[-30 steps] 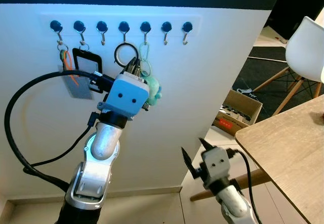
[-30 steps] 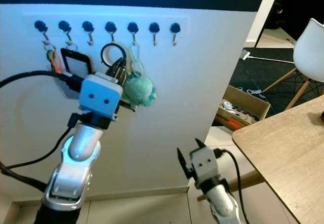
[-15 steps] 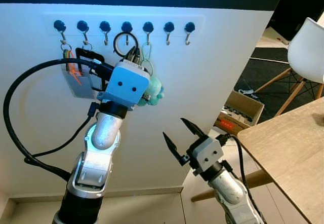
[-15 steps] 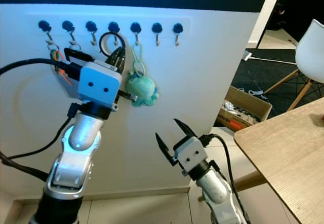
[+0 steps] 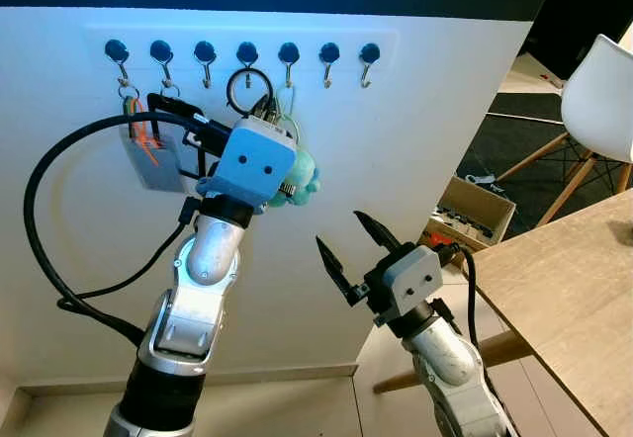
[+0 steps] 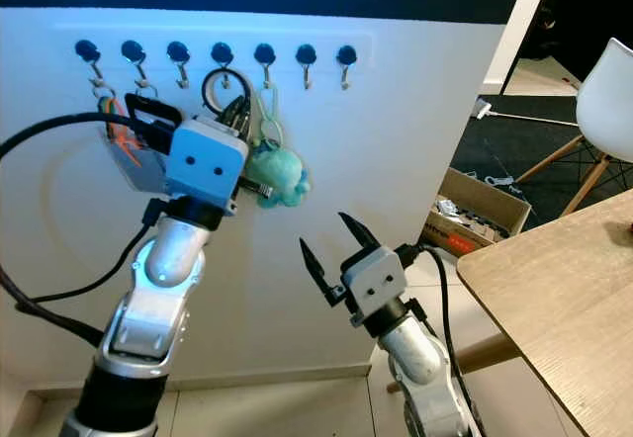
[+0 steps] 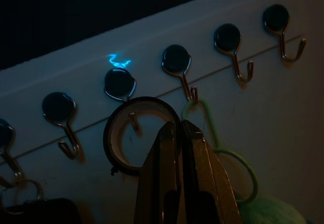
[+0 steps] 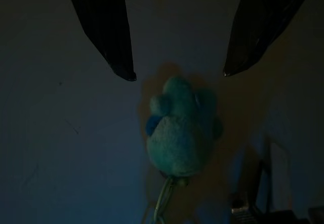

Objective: Hang keys on a hook

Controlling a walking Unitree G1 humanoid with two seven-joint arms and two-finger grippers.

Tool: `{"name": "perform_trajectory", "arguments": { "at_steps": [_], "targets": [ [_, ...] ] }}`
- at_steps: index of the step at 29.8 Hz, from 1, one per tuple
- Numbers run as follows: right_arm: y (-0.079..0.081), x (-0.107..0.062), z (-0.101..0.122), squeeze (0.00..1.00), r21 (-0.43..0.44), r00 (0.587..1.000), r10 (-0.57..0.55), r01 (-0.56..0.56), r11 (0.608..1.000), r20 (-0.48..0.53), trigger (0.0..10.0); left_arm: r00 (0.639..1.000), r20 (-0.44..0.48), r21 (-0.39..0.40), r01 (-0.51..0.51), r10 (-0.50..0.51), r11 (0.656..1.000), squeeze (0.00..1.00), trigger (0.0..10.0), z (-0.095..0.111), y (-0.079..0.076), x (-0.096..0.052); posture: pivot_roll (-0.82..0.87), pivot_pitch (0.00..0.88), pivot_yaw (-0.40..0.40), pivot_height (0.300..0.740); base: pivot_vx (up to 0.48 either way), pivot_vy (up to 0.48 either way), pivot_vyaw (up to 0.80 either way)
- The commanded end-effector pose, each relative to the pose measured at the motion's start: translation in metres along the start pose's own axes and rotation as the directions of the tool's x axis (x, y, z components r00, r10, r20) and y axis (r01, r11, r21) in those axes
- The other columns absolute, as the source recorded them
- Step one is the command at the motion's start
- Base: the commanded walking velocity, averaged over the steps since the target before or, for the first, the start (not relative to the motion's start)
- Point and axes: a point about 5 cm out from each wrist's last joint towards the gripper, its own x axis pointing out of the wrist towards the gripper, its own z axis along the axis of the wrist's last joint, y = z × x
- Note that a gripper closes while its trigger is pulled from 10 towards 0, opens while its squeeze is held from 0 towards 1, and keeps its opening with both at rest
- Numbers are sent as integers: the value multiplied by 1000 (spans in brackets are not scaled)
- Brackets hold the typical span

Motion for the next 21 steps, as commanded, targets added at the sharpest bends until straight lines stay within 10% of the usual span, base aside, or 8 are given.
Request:
{"name": "perform_trajectory", "arguments": {
  "at_steps": [1,8,9,10,17,18,21],
  "targets": [
    [-1,-2,2,0,10,1000,-12,12,1000,-4,10000,1000,1,-6,7,-7,1000,0,10000,-1,-3,-2,93,175,-22,740,0,0,0],
    [-2,-2,2,0,19,1000,-19,19,1000,-10,10000,1000,-26,-11,13,-14,1000,0,10000,-7,-6,-6,95,177,-24,740,0,0,0],
    [-3,-2,2,0,20,1000,-20,20,1000,-12,10000,999,-33,-14,12,-13,1000,710,10000,-9,-7,-7,95,179,-25,740,0,0,0],
    [-3,-2,2,0,23,1000,-20,20,1000,-14,10000,999,-38,-17,11,-12,1000,1000,10000,-10,-6,-9,97,181,-25,740,0,0,0],
    [-3,-2,1,0,27,1000,-21,21,999,-21,10000,999,-41,-27,16,-17,1000,1000,10000,-10,-6,-13,97,182,-26,740,0,0,0],
    [-3,-3,1,0,28,999,-21,22,999,-25,10000,999,-34,-25,8,-9,1000,0,10000,-9,-5,-15,98,183,-25,740,0,0,0],
    [-3,-4,0,0,29,999,-22,23,999,-33,10000,1000,-10,-13,-24,24,1000,0,10000,-4,1,-22,100,183,-25,740,0,0,0]
  ]
}}
